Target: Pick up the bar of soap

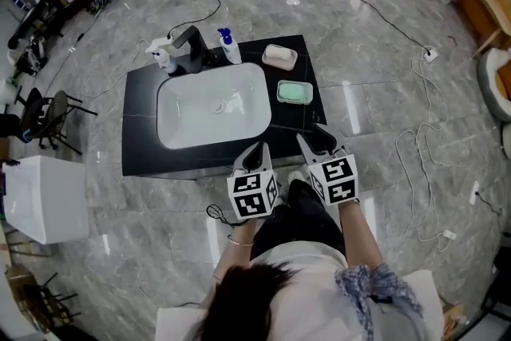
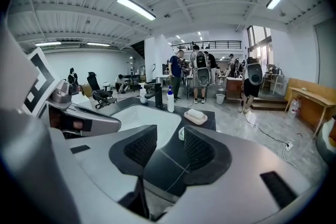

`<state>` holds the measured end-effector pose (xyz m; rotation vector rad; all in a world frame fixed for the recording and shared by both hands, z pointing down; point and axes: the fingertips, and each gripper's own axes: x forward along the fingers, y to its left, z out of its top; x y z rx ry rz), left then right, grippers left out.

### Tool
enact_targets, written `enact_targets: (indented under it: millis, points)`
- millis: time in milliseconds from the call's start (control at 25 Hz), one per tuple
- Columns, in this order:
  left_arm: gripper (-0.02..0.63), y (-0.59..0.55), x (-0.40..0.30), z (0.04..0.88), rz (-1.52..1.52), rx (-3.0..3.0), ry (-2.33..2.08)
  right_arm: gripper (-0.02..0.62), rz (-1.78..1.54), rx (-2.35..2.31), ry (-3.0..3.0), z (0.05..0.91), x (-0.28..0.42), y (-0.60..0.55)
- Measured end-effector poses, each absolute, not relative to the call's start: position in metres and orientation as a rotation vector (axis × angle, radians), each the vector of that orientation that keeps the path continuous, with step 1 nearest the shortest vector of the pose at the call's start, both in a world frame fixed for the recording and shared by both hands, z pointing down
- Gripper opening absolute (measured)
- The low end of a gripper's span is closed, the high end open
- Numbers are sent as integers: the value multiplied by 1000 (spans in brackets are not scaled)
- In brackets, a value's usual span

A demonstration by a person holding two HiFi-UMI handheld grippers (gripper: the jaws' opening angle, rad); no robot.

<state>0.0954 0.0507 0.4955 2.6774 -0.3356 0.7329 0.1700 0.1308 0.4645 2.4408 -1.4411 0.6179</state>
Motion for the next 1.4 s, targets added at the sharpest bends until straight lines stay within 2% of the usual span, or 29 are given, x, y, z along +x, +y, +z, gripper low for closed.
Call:
enact_targets:
  millis: [440,1400]
  points:
    - [9,35,115,503,734,2666,-372,161,583,2419,-1477,463,202,110]
    - [9,-25,211,520,802,2620,-475,184,654,2278,-1542,487,320,38]
